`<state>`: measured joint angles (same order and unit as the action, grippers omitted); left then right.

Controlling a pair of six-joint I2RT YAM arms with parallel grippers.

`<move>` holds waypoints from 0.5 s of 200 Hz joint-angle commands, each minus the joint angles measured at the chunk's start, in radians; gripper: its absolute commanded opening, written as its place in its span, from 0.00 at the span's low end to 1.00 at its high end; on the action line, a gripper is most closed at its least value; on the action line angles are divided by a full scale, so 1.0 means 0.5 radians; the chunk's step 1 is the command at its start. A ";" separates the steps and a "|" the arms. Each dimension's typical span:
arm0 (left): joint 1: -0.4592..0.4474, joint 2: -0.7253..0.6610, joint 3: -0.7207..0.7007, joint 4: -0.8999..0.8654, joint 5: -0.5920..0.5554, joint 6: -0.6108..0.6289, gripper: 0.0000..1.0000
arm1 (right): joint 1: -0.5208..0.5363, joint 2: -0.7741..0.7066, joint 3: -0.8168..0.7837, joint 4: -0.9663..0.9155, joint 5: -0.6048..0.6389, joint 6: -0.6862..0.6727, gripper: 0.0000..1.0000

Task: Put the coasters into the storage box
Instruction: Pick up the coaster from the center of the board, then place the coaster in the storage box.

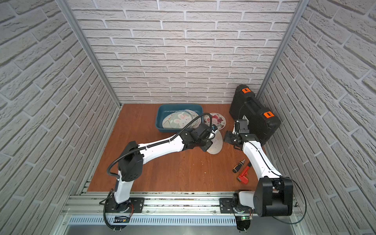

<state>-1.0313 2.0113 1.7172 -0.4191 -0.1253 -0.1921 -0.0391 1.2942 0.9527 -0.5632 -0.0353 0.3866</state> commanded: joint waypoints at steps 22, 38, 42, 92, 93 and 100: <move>0.158 -0.251 -0.042 0.037 -0.110 0.139 0.00 | 0.014 -0.007 -0.084 0.040 0.040 -0.018 0.66; 0.259 -0.266 0.006 0.034 -0.096 0.141 0.00 | 0.017 -0.002 -0.097 0.047 0.040 -0.017 0.66; 0.283 -0.268 0.020 0.036 -0.099 0.144 0.00 | 0.018 -0.001 -0.100 0.047 0.041 -0.018 0.66; 0.594 -0.179 0.177 0.153 -0.146 0.184 0.00 | 0.018 0.048 -0.123 0.074 0.040 -0.021 0.66; 0.601 -0.171 0.180 0.155 -0.147 0.182 0.00 | 0.021 0.051 -0.123 0.074 0.038 -0.021 0.66; 0.646 -0.128 0.229 0.156 -0.148 0.169 0.00 | 0.023 0.061 -0.123 0.077 0.033 -0.022 0.66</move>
<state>-0.7662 1.9057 1.7611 -0.4156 -0.1787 -0.1116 -0.0353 1.3079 0.9047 -0.5571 -0.0227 0.3847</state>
